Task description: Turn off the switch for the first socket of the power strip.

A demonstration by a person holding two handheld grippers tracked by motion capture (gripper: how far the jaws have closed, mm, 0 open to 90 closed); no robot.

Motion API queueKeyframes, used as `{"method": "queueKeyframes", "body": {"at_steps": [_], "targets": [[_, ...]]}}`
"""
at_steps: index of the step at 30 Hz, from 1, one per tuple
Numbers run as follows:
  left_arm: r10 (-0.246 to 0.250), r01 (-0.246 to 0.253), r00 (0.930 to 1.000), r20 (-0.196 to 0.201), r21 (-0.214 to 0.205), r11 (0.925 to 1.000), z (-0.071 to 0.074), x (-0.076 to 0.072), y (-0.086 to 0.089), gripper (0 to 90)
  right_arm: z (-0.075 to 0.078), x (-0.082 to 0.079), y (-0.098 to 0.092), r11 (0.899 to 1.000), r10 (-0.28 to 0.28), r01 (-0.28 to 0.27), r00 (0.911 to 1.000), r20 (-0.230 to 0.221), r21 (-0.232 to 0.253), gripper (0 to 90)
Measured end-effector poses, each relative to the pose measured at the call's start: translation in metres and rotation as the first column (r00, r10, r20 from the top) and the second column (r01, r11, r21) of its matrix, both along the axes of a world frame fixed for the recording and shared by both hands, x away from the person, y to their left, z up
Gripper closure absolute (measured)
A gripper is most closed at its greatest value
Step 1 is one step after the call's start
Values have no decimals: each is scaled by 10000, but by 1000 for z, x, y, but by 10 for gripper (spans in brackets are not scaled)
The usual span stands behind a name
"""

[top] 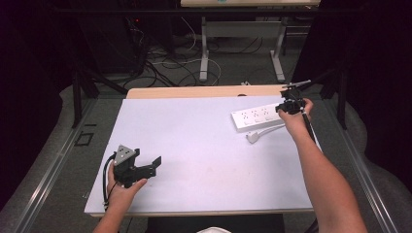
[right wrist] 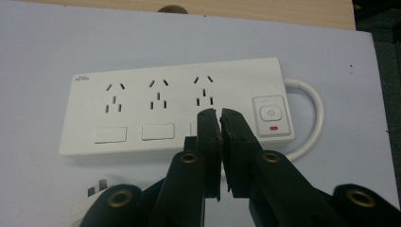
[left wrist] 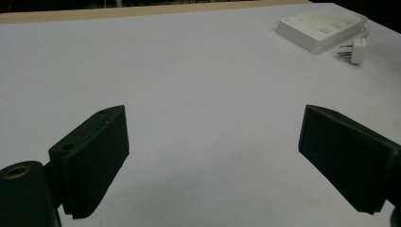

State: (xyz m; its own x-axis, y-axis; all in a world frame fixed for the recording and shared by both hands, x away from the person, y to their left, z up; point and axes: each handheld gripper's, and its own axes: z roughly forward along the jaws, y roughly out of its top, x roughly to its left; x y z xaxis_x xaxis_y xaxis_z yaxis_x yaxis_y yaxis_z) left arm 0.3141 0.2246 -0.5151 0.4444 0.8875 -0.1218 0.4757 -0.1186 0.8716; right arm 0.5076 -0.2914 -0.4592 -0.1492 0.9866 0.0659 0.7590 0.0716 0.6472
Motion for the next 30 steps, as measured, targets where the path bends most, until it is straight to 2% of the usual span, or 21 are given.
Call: {"method": "queueKeyframes", "body": {"at_steps": [2, 4, 12, 30], "targets": [[-21, 21, 10000, 30, 92, 10000, 0, 0, 1, 95, -2, 2, 1, 10000, 19, -19, 10000, -49, 32, 878], [5, -5, 10000, -10, 13, 10000, 0, 0, 0, 97, -4, 3, 1, 10000, 57, -57, 9998, -174, -33, 888], [35, -35, 10000, -34, 29, 10000, -1, 1, 0, 105, -12, 8, 4, 9999, 117, -119, 9997, -230, -104, 900], [108, -109, 9999, -99, -29, 9999, -2, 1, 1, 119, -27, 16, 14, 9999, 119, -118, 9984, -554, 17, 900]]}}
